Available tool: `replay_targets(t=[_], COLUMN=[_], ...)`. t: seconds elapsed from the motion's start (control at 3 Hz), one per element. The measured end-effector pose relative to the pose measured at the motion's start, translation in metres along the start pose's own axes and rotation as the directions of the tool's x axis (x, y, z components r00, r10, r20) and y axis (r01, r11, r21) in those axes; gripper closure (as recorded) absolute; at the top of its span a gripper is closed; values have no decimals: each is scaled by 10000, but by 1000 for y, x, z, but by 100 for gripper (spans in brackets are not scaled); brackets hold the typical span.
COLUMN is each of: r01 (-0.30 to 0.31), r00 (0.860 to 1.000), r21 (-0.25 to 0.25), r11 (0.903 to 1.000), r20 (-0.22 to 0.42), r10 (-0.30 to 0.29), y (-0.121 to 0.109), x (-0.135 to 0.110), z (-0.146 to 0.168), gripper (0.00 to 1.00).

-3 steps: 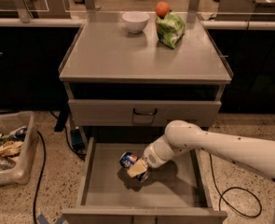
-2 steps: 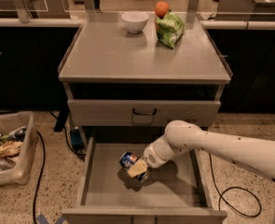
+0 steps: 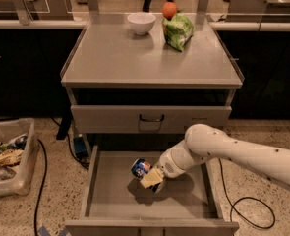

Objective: Pick pepsi can from middle drawer and place on counter

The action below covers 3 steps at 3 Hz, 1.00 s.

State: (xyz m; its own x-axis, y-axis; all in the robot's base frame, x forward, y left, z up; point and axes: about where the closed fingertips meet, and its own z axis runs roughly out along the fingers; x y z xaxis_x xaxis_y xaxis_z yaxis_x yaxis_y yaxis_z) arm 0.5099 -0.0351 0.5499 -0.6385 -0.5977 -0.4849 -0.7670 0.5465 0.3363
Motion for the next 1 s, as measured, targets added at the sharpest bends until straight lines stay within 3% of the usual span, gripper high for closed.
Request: replay_targets(t=[0.33,0.67,1.0], r01=[152,254,315], r00=[9966,9751,9752], r21=[313,119,44], r11=[9994,9996,9995], r20=[810,2199,2192], r10=[-177,-274,-317], y=[11,20,22], x=[-13,-32,-35], z=[-52,-100,-103], gripper=[100,100,100])
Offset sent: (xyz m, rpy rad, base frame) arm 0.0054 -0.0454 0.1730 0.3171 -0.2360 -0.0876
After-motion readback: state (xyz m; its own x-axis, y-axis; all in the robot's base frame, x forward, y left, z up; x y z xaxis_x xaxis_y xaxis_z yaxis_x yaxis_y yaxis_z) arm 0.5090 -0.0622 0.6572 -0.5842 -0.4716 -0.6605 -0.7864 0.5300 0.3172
